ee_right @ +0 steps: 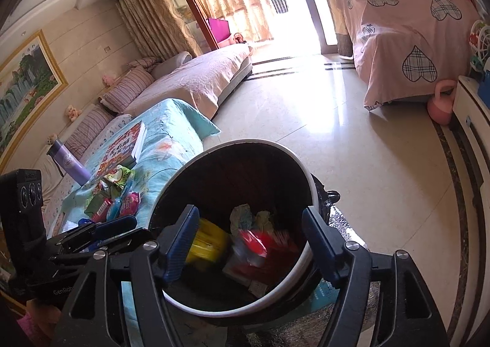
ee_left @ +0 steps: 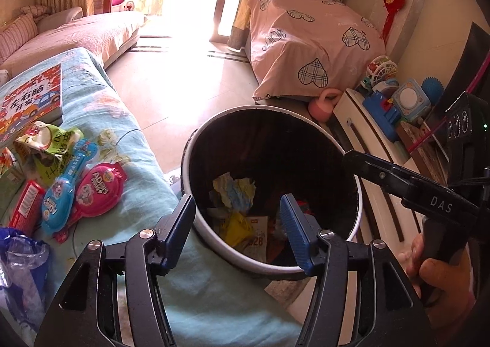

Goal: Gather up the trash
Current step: 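Grasp the white foam mesh with the left tool while the right tool grasps the clear plastic bag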

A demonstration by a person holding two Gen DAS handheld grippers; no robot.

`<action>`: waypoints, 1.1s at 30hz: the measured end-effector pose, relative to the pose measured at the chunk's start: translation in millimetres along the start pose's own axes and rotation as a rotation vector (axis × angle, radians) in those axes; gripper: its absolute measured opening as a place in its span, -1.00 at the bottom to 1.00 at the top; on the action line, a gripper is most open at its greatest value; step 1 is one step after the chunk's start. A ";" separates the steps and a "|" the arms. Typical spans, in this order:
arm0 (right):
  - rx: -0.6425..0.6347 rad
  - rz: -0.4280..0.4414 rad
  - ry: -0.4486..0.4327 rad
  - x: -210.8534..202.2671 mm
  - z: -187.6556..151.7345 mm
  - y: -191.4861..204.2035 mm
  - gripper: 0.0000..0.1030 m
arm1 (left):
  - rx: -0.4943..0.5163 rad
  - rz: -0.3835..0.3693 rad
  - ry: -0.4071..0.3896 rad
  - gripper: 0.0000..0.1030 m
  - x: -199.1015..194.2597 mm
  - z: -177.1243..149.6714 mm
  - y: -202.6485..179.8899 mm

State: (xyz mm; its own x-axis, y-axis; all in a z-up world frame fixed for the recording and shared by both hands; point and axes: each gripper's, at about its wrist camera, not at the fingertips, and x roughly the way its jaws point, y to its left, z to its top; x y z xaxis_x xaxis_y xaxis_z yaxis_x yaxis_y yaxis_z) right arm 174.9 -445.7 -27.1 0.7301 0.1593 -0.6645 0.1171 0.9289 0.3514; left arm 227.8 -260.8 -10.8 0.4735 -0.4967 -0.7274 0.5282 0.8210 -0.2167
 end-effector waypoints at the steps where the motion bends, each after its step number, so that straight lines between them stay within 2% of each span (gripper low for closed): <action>1: 0.002 0.003 -0.002 -1.5 -0.7 0.7 0.39 | -0.006 0.000 -0.005 0.14 -4.0 -2.0 2.4; 4: 0.006 0.013 -0.009 -7.0 -4.9 6.2 0.41 | -0.036 0.005 -0.024 0.16 -19.1 -13.3 10.8; 11: 0.011 0.079 -0.037 -18.7 -28.6 36.0 0.72 | -0.104 0.034 -0.045 0.20 -56.0 -56.8 37.2; 18: -0.005 0.145 -0.005 -17.1 -59.2 79.0 0.73 | -0.189 0.084 -0.082 0.20 -99.2 -98.5 71.3; 25: -0.031 0.201 0.062 -3.6 -87.9 117.5 0.74 | -0.284 0.141 -0.078 0.20 -128.0 -137.7 109.2; 33: -0.094 0.243 0.114 12.0 -108.3 158.6 0.74 | -0.376 0.188 -0.082 0.20 -147.4 -162.5 144.7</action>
State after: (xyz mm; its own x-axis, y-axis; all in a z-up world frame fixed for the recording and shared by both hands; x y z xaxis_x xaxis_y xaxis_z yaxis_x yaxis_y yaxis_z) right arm 129.3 -260.3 -50.8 0.6481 0.4125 -0.6402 -0.1188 0.8851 0.4501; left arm 120.0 -23.0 -40.7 0.5996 -0.3373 -0.7258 0.1412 0.9372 -0.3189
